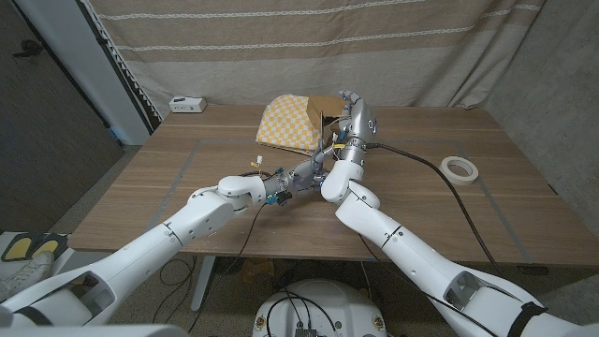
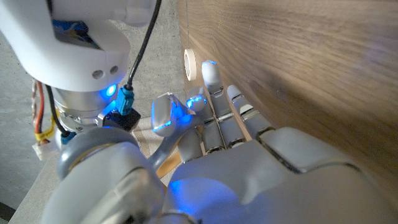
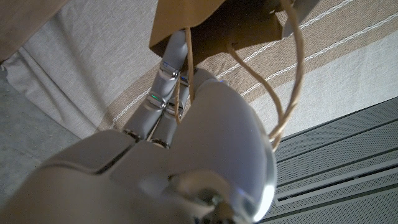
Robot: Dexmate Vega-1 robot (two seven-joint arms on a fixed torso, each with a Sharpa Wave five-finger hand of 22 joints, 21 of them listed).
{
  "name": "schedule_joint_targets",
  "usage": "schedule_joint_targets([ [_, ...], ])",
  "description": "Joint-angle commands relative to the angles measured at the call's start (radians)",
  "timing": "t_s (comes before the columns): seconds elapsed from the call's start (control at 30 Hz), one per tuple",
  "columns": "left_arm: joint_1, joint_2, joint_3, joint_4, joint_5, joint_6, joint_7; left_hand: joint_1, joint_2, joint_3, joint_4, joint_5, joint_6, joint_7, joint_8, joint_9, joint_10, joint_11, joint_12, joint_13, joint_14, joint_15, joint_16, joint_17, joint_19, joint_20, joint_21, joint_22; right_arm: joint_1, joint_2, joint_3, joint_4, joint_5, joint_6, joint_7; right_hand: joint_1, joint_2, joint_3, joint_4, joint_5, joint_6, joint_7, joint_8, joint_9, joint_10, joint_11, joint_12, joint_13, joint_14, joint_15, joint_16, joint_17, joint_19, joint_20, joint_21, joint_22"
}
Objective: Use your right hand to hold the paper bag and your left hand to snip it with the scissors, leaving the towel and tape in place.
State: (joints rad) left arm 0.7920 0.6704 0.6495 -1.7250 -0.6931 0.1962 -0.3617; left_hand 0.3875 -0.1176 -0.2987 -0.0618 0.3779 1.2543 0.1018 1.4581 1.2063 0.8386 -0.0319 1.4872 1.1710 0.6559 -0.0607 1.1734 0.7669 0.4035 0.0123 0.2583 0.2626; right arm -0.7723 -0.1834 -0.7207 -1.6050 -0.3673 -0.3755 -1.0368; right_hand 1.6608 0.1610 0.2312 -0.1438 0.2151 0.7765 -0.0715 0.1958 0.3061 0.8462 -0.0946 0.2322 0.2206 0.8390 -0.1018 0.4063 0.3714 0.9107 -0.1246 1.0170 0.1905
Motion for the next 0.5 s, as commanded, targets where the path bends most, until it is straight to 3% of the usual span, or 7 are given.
schedule_joint_targets([
  [0.03, 0.013, 0.007, 0.000, -0.016, 0.000, 0.000, 0.008, 0.006, 0.005, -0.032, 0.028, 0.005, -0.029, 0.082, 0.062, 0.001, 0.014, -0.008, 0.004, 0.007, 0.002, -0.068, 0.007, -0.001, 0.010, 0.003, -0.005, 0.005, -0.012, -0.002, 0.006, -0.013, 0.002, -0.005, -0.004, 0.005, 0.009, 0.012, -0.006, 0.008, -0.007, 0.001, -0.001, 0.003, -0.007, -0.001, -0.003, 0.004, -0.003, -0.110, 0.002, 0.000, -0.004, -0.112, -0.002, 0.001],
  [0.5, 0.019, 0.013, -0.004, -0.022, -0.003, -0.001, 0.011, 0.010, 0.005, -0.032, 0.036, 0.009, -0.028, 0.082, 0.063, 0.005, 0.013, -0.008, -0.001, -0.001, 0.002, -0.067, 0.009, -0.007, 0.010, 0.003, -0.007, 0.006, -0.015, -0.006, 0.007, -0.017, -0.001, -0.005, -0.002, 0.003, 0.009, 0.013, -0.005, 0.013, -0.007, -0.001, 0.002, 0.002, -0.007, 0.000, -0.002, 0.004, -0.005, -0.111, 0.004, 0.000, -0.006, -0.112, -0.004, 0.001],
])
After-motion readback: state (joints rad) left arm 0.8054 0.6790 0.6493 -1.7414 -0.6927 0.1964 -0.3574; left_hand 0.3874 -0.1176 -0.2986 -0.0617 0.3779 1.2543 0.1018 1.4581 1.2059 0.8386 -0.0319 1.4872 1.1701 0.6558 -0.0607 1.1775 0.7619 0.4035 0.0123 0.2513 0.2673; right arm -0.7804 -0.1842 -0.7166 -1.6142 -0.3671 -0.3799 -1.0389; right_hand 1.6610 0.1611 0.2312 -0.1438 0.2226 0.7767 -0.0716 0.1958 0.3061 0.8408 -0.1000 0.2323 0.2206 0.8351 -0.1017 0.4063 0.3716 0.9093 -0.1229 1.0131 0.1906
